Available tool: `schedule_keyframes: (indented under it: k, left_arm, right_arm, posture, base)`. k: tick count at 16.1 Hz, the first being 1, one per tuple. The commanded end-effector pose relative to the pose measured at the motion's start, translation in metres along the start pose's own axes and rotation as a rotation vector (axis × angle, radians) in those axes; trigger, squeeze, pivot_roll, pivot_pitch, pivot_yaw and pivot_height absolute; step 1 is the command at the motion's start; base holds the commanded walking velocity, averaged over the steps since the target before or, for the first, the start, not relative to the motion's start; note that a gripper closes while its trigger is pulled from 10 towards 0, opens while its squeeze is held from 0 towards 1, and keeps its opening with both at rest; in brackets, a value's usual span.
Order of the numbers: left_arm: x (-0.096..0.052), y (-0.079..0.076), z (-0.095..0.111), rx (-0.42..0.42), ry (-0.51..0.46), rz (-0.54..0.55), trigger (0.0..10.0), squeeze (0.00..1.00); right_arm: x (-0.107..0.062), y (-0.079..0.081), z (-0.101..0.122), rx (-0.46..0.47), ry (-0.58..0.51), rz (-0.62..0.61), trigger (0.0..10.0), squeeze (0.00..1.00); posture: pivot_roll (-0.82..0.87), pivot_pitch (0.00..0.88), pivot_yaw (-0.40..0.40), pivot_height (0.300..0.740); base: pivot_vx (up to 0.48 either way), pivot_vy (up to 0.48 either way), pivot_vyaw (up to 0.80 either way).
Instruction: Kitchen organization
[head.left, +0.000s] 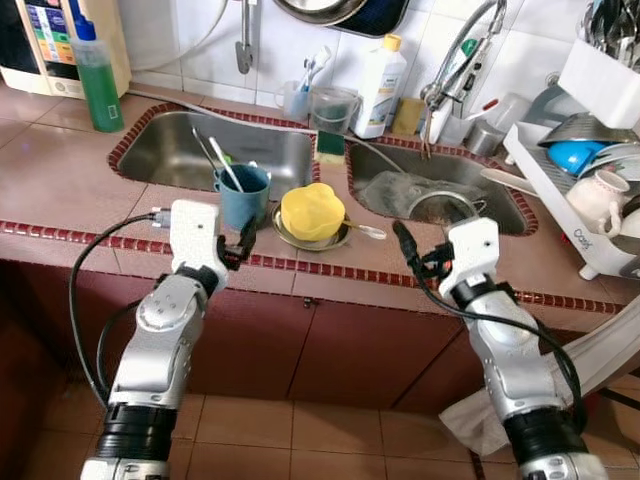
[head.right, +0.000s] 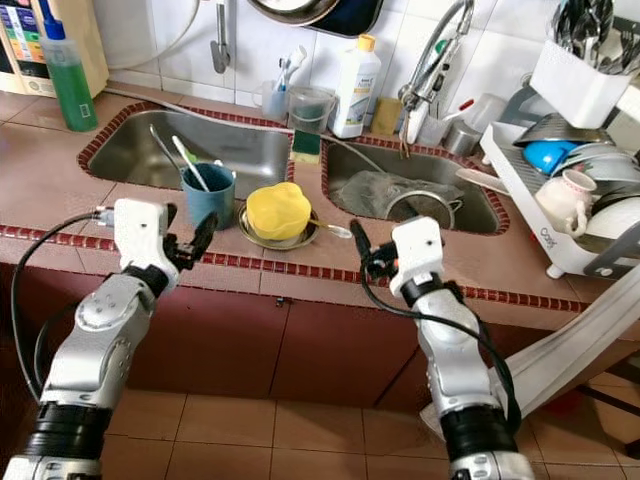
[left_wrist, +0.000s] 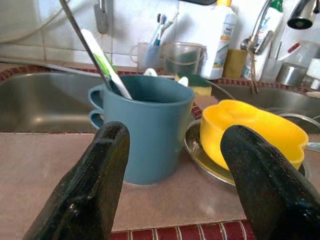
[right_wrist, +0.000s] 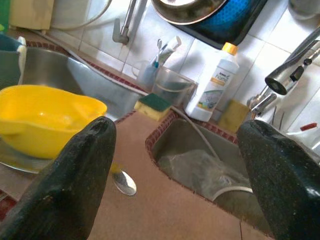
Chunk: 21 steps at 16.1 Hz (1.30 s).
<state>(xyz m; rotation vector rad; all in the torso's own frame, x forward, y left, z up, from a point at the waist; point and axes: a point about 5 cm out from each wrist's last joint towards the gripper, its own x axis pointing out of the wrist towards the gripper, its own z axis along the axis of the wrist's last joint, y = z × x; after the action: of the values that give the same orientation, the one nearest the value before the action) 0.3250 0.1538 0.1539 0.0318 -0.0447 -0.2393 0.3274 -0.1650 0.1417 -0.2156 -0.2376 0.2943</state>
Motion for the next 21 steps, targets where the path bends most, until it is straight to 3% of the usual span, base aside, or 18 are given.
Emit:
schedule_keyframes:
  k: [1, 6, 10, 13, 21]
  left_arm:
    - [0.004, -0.006, 0.006, 0.009, -0.021, -0.036, 10.0, 0.0]
    - [0.011, 0.0, 0.011, -0.01, -0.006, 0.039, 10.0, 0.0]
    - [0.026, -0.005, 0.017, -0.087, 0.045, 0.095, 10.0, 0.0]
    - [0.033, -0.005, 0.019, -0.081, 0.071, 0.133, 10.0, 0.0]
    - [0.046, 0.028, 0.043, -0.125, 0.066, 0.263, 10.0, 0.0]
  right_arm:
    - [0.001, -0.01, 0.006, -0.018, -0.021, -0.016, 10.0, 0.0]
    - [0.004, -0.012, 0.017, -0.005, -0.066, -0.021, 10.0, 0.0]
    - [0.008, -0.008, 0.027, 0.007, -0.106, -0.003, 10.0, 0.0]
    - [0.006, -0.006, 0.032, -0.007, -0.124, 0.021, 10.0, 0.0]
    - [-0.003, 0.001, 0.039, 0.011, -0.132, 0.052, 10.0, 0.0]
  posture:
    - [0.03, 0.0, -0.137, 0.74]
    - [0.03, 0.0, -0.13, 0.74]
    - [0.02, 0.0, -0.123, 0.74]
    - [0.01, 0.0, -0.115, 0.74]
    - [0.0, 0.0, -0.095, 0.74]
  base:
    - [0.0, 0.0, 0.0]
    - [0.0, 0.0, 0.0]
    - [0.0, 0.0, 0.0]
    - [0.0, 0.0, 0.0]
    - [0.0, 0.0, 0.0]
